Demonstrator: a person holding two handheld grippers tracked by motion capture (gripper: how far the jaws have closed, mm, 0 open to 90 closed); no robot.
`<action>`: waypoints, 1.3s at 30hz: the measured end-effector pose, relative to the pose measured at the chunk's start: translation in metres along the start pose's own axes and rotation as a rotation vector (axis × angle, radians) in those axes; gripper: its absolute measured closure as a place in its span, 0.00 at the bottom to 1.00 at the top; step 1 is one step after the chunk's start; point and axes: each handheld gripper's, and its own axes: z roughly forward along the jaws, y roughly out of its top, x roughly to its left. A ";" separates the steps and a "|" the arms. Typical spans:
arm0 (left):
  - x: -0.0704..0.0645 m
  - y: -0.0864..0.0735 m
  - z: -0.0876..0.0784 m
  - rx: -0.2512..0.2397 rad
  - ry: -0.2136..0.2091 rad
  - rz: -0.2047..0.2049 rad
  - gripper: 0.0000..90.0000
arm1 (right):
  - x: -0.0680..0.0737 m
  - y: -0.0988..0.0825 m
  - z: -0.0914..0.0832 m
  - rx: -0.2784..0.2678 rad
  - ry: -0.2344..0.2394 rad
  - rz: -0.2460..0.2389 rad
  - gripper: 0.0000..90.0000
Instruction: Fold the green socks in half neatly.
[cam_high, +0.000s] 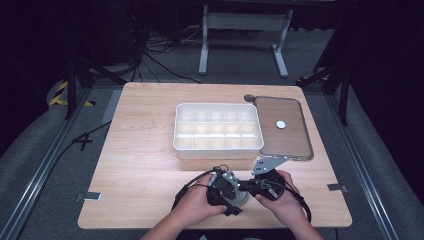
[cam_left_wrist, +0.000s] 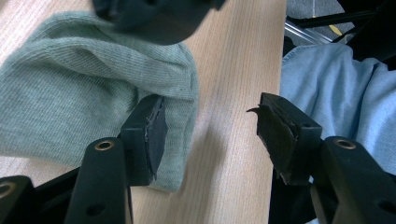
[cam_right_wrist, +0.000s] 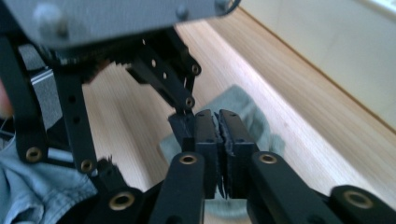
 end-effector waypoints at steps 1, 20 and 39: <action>0.000 -0.001 0.000 -0.010 -0.008 -0.005 0.47 | 0.000 0.000 0.001 -0.006 0.003 0.006 0.99; 0.003 -0.011 -0.019 -0.153 0.063 -0.052 0.53 | -0.013 -0.008 0.016 0.060 -0.054 0.010 0.99; 0.003 0.000 0.002 -0.041 0.106 -0.027 0.64 | -0.014 -0.032 0.010 0.162 -0.064 -0.013 0.97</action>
